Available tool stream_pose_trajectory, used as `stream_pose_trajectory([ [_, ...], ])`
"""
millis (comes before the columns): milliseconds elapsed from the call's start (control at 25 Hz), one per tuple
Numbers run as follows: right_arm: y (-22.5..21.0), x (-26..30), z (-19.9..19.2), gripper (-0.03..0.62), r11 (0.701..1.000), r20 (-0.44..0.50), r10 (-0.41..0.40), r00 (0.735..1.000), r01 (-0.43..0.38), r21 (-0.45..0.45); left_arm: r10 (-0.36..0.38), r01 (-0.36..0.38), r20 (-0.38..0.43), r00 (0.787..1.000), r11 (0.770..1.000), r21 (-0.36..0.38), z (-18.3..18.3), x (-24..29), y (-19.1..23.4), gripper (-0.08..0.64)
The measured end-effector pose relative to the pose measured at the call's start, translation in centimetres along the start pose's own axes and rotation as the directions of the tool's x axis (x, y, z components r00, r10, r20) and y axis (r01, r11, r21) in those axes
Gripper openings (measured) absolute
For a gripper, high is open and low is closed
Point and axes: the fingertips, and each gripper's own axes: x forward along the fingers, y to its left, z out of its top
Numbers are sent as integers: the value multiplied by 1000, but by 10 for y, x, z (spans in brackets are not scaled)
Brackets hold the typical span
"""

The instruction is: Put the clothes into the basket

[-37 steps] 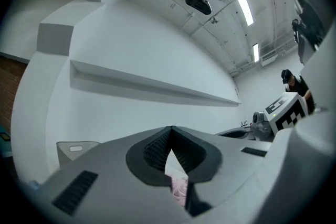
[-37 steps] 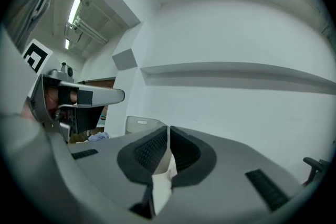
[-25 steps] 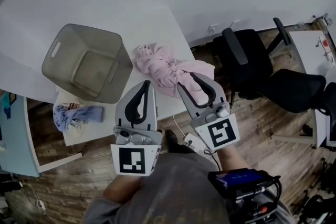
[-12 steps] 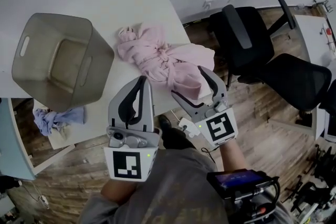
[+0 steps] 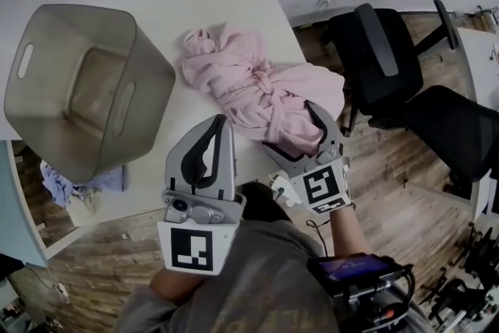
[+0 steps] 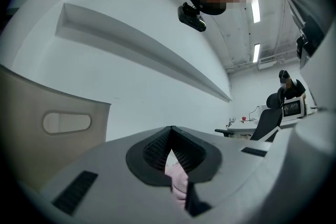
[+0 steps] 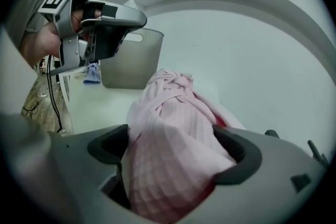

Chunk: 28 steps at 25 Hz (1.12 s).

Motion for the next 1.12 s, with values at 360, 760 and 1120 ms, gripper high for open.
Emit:
stream_pose_trajectory([
  [360, -9, 4, 12, 222, 997, 41, -72, 997, 72, 1, 23, -22, -10, 1000, 1000, 20, 2, -6, 10, 8],
  [760, -29, -32, 108, 141, 985, 282, -173, 944, 174, 23, 72, -72, -3, 997, 996, 50, 36, -22, 20, 8],
  [1120, -48, -80, 195, 136, 977, 408, -212, 888, 207, 56, 154, -157, 46, 987, 986, 62, 93, -46, 36, 8],
])
